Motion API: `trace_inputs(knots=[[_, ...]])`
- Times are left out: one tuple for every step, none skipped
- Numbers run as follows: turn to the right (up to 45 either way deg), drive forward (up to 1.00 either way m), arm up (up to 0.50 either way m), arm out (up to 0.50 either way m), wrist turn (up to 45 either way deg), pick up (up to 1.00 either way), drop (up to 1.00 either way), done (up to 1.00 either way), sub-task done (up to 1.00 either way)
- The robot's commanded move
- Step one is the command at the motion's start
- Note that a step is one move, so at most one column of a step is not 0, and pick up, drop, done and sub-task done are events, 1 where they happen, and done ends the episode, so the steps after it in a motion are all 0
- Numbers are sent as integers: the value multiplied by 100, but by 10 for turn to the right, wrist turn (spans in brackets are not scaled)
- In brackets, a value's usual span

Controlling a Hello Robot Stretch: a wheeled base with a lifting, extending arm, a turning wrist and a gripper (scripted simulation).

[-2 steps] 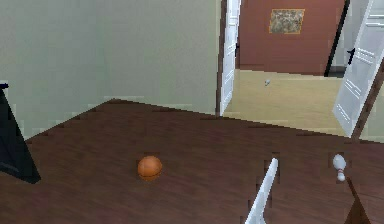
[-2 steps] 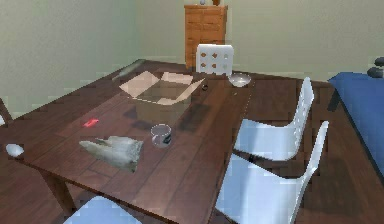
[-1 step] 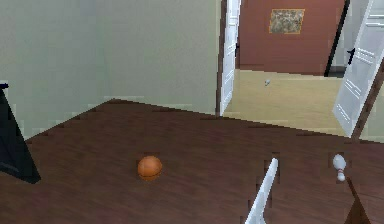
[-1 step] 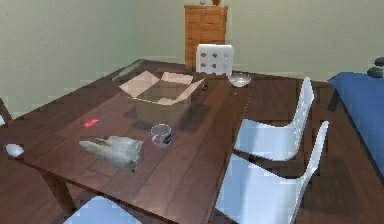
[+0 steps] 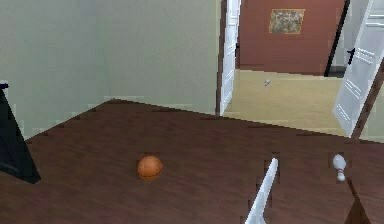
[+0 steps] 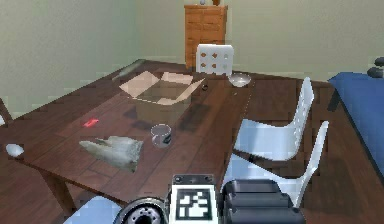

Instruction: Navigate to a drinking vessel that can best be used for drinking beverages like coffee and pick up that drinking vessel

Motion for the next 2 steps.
trace_inputs(knots=[[0, 0, 0, 50, 0, 0, 0, 0, 0], [0, 0, 0, 0, 450, 0, 0, 0, 0]])
